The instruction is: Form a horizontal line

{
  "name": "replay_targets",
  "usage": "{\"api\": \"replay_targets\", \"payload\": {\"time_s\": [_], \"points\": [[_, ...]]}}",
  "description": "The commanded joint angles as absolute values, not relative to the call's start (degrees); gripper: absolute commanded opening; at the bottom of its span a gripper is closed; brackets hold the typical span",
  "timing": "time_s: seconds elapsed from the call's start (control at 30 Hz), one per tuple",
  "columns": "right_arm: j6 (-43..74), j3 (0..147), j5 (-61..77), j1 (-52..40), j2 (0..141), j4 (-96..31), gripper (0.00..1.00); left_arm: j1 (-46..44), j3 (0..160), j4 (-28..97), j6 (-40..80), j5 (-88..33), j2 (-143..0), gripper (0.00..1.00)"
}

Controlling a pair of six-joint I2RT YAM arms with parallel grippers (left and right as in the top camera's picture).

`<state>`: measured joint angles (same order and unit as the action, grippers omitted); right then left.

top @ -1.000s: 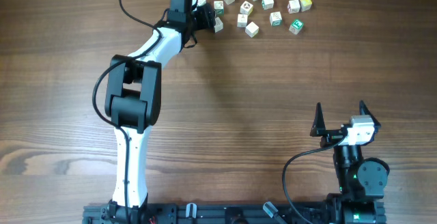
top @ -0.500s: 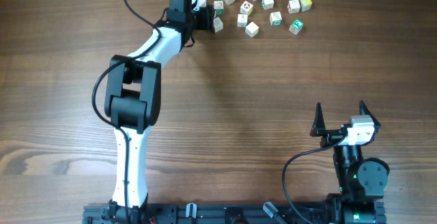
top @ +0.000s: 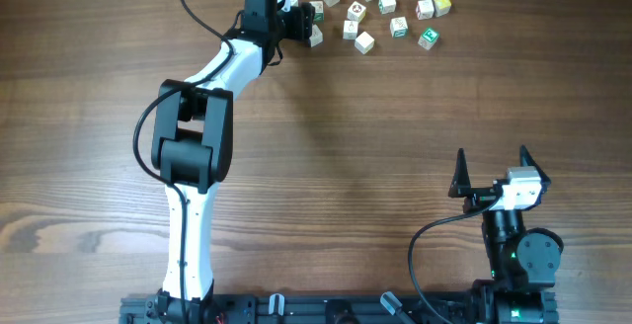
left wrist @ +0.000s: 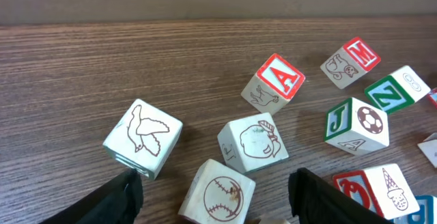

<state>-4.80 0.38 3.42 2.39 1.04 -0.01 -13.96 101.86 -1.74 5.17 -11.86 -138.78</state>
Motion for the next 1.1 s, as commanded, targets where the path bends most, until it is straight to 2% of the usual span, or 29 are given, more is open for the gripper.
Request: {"api": "replay_targets", "payload": {"time_s": [0.0,0.27,0.47,0.67,0.9,1.07], "points": [[-4.45,0.30,3.95,2.11,0.54,0.10,1.00,-14.70,102.45,-2.00,4.25,-12.62,-141.32,0.72],[-4.47,0.30,3.95,2.09,0.54,0.12,0.99,-15.00,102.43,-2.04,4.25,-12.62,-143.74,0.72],[-4.47,0.30,3.95,2.11,0.54,0.12,1.00,-15.00,102.45,-3.05,4.25,-12.60,-143.74,0.50],[-4.47,0.30,3.95,2.11,0.54,0.12,1.00,-15.00,102.45,-3.46,4.27,-12.60,-143.65,0.40],[-4.47,0.30,3.95,2.11,0.54,0.12,1.00,-14.72,102.45,-2.57,4.25,-12.56,-140.90,0.33],[-4.47,0.30,3.95,2.11,0.54,0.12,1.00,-13.58,102.45,-1.67,4.25,-12.56,-137.29,0.32]]}}
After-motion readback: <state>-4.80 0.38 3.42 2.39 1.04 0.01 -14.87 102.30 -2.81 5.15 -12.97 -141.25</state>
